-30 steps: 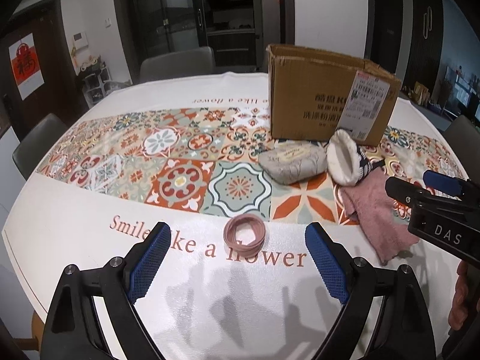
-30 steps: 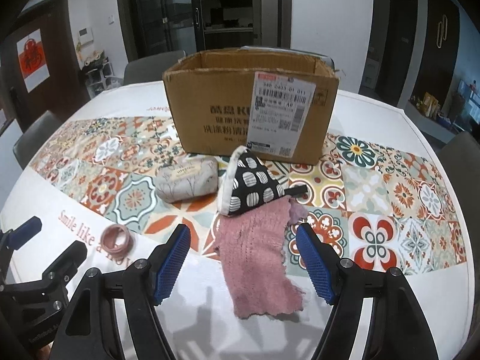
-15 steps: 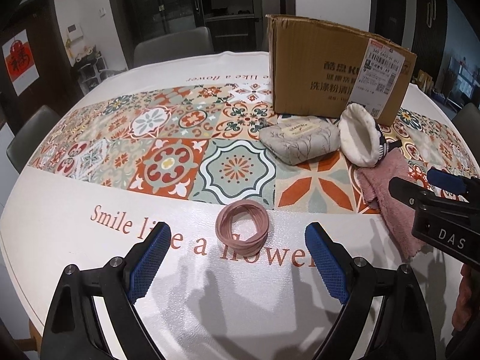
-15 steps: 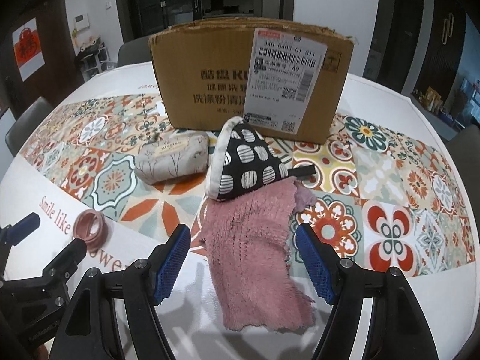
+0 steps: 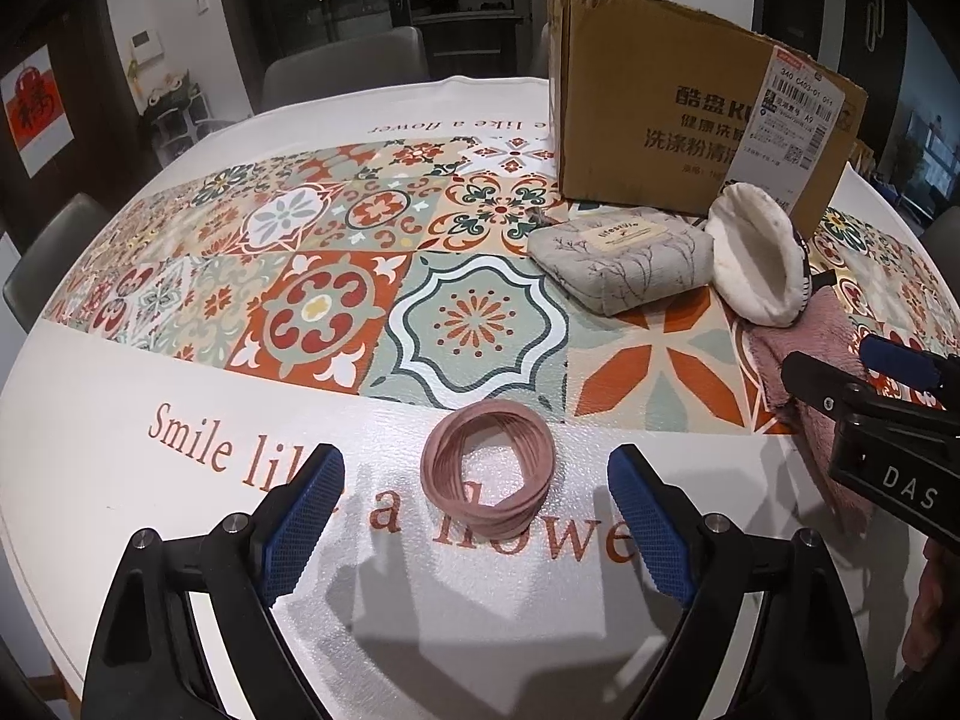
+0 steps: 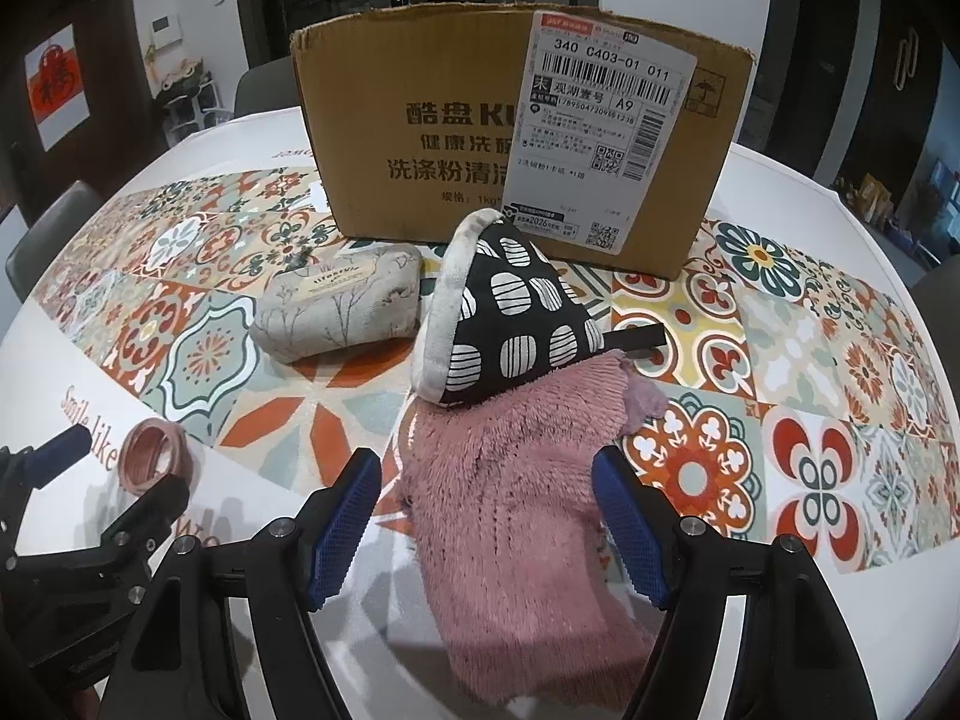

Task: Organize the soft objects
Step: 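Lower left tool to pink hair tie while right tool lowers to pink knitted towel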

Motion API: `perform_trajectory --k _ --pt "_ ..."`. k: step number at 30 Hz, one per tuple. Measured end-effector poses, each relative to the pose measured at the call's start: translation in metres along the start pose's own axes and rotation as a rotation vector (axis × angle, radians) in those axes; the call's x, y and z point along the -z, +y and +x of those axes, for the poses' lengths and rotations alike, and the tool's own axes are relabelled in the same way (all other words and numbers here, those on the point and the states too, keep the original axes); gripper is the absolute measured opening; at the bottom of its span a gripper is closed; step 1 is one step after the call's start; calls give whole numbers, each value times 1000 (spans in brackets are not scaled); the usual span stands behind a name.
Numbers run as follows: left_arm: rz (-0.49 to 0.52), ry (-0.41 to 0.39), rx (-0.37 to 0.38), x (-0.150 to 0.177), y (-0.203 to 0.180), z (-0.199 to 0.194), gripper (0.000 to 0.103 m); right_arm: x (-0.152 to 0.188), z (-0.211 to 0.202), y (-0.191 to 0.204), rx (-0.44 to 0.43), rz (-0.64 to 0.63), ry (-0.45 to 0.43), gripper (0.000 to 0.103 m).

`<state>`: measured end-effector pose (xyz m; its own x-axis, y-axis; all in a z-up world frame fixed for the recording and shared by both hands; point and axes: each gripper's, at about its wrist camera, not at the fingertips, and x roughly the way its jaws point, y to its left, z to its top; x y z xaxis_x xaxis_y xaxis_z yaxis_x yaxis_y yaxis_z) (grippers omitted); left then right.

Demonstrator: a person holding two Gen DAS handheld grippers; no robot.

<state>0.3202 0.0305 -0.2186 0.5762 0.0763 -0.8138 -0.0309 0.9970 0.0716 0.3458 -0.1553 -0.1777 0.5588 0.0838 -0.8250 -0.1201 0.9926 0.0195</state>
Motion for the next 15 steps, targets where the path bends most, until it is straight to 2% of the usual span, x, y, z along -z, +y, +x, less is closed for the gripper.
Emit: perform_trajectory --k 7,13,15 --pt "-3 5 4 0 0 6 81 -2 12 0 5 5 14 74" --pt "3 9 20 -1 -1 8 62 -2 20 -2 8 13 32 73" --pt "6 12 24 -1 -1 9 55 -1 21 -2 7 17 33 67"
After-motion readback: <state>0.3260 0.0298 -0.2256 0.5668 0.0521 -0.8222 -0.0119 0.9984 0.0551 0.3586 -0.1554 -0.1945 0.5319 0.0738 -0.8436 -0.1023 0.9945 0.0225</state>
